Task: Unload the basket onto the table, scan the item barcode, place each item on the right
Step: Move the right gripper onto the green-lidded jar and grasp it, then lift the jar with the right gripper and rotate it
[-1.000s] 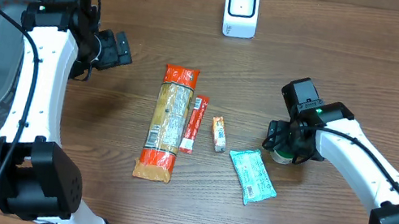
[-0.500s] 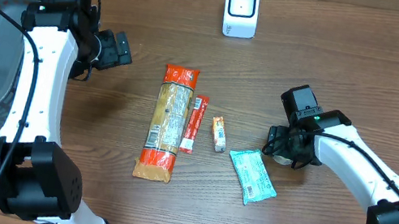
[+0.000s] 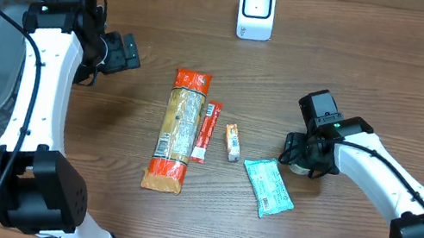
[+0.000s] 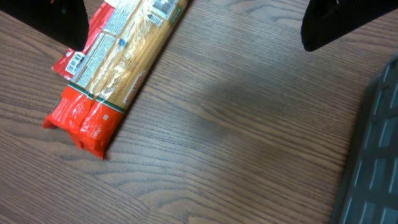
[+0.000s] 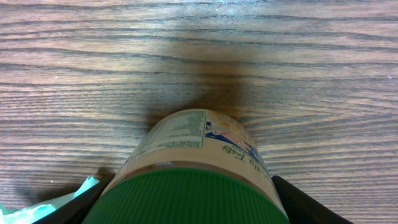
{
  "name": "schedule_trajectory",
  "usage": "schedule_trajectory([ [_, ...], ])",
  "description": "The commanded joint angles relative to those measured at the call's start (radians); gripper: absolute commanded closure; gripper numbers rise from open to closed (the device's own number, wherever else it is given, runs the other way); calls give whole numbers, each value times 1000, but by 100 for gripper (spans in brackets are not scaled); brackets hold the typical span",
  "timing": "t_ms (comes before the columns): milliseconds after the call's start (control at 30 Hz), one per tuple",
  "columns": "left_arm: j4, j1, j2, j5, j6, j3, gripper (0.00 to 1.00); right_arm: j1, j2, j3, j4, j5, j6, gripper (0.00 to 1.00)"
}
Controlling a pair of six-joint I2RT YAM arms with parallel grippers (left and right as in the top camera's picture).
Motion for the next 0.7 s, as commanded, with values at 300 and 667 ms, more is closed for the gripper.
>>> schedule_trajectory([
  [300,-2,-6,2,-3,16,18,0,1,6,-7,-2,0,3,27],
  [667,-2,-6,2,-3,16,18,0,1,6,-58,64,0,3,26],
])
